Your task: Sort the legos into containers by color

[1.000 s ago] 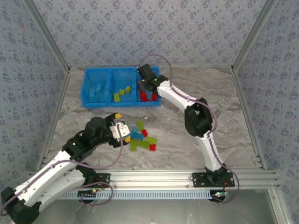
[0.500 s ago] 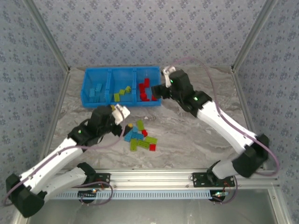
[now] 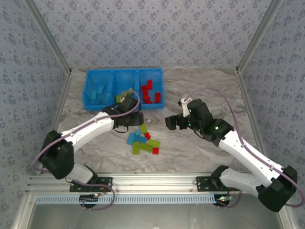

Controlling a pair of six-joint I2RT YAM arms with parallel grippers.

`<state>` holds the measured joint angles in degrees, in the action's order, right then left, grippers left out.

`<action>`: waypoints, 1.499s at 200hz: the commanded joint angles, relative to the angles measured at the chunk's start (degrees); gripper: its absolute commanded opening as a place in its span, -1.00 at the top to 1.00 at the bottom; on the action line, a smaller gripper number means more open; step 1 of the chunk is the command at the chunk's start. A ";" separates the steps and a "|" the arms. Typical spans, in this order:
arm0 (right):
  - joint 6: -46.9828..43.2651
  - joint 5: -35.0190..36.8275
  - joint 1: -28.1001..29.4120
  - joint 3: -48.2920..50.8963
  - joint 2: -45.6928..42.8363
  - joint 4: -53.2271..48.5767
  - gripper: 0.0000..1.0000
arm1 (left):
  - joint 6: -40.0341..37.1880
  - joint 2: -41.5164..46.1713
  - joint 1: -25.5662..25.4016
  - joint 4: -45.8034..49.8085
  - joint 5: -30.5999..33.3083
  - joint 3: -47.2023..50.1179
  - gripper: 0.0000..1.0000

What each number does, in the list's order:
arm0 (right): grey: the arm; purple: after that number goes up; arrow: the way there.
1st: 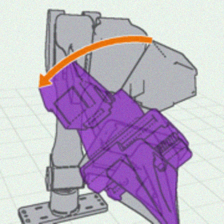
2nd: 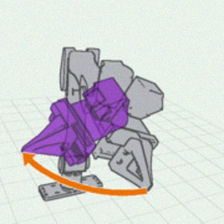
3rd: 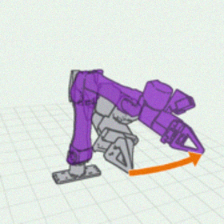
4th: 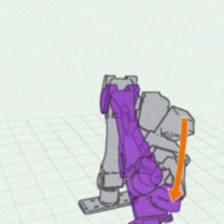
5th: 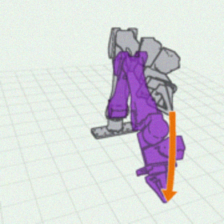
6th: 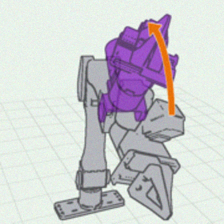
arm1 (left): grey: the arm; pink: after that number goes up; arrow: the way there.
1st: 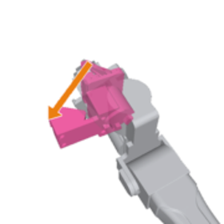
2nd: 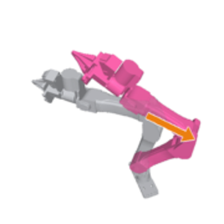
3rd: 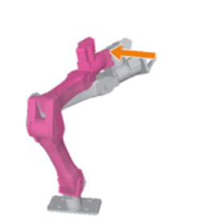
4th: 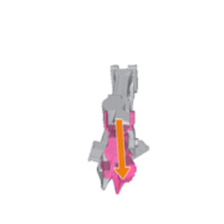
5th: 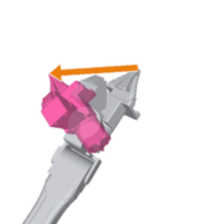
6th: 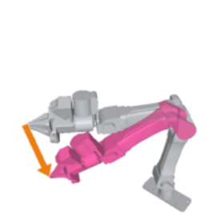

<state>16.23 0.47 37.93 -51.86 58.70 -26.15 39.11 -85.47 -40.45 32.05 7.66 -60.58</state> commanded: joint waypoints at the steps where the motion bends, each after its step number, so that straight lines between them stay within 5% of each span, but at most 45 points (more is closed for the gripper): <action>1: 2.70 -0.53 0.33 1.31 -1.56 -2.06 -1.00 | 4.65 -2.47 -2.13 2.05 -2.74 0.88 -0.22; 103: 5.58 0.77 0.48 1.34 -7.46 -6.38 -1.00 | 2.09 -15.25 -3.40 -2.00 -0.15 -1.00 0.39; 165: 10.03 -2.12 1.30 3.35 -10.58 -7.17 -1.00 | 1.45 -5.53 -3.76 -3.31 5.27 1.45 0.55; 201: 14.79 -0.56 2.32 7.92 -13.12 -2.85 -1.00 | -6.16 2.53 -3.06 3.07 19.24 -4.40 0.56; 247: 17.88 0.01 2.32 7.17 -9.50 0.99 -1.00 | -17.86 3.78 9.65 -0.48 31.04 -9.24 0.58; 300: 20.31 2.99 1.59 6.09 -8.69 1.23 -1.00 | -19.56 -11.40 27.33 -4.27 22.02 -19.96 0.54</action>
<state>34.79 1.56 39.90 -43.64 49.56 -25.45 22.04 -89.21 -17.23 28.47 33.06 -74.52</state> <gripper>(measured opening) 0.999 0.232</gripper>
